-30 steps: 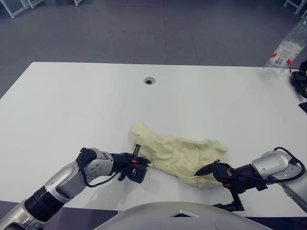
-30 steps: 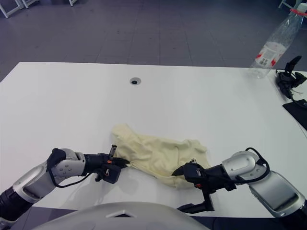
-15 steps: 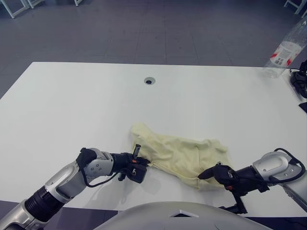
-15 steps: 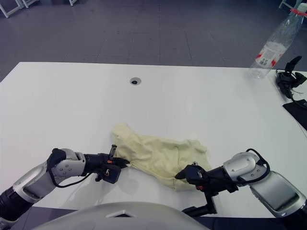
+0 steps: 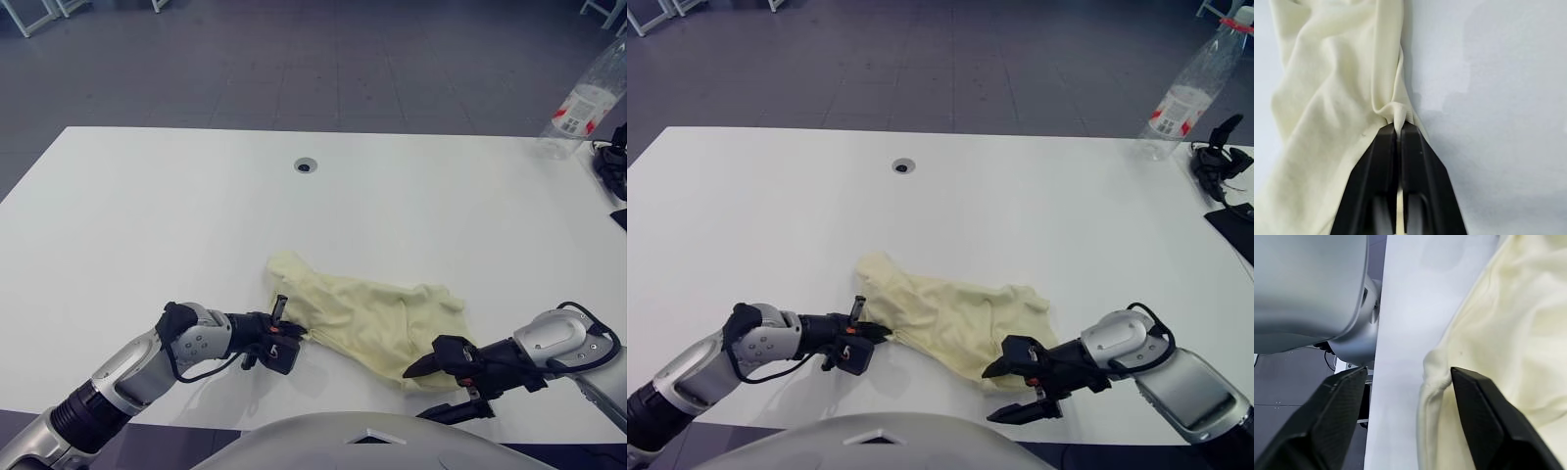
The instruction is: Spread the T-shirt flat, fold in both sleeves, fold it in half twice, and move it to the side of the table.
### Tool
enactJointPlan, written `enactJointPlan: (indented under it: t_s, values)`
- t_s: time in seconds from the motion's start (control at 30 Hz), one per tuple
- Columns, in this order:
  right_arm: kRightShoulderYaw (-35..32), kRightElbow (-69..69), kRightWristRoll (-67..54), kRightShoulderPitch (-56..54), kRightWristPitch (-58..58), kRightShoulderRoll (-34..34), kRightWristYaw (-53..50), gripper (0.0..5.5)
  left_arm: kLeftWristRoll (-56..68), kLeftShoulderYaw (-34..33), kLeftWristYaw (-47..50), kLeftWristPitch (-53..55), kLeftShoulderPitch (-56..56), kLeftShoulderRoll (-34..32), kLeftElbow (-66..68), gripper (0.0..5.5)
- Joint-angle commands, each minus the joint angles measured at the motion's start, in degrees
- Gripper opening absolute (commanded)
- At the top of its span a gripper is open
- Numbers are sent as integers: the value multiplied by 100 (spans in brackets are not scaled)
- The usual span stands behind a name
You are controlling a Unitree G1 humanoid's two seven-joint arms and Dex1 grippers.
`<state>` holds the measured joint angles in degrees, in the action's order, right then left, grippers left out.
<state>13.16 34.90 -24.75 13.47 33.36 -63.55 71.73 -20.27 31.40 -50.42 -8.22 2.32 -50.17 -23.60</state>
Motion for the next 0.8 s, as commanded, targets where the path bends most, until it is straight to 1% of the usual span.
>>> enactJointPlan:
  t_s: [0.03,0.2,0.37,0.4,0.43,0.7,0.8]
  values:
    - [260,-227,454,-196,-145,101,-228,223,-671,304,-359,610,434,-189,613,0]
    - [414,-269,615,-243,-218,167,-275,140,-674,309,-358,619,446,-183,603,0]
    - [462,-258,648,-290,-252,231,-310,42,-680,317,-358,618,440,-173,615,0]
    - [460,-259,650,-295,-265,242,-319,32,-681,319,-357,619,440,-172,616,0]
    - [460,-259,649,-298,-268,249,-325,8,-682,319,-356,620,442,-171,615,0]
    - [321,-181,611,-261,-344,242,-344,3,-670,320,-363,612,438,-172,619,0]
    - [126,-194,572,-213,-481,232,-366,3,-495,284,-372,579,447,-150,591,0]
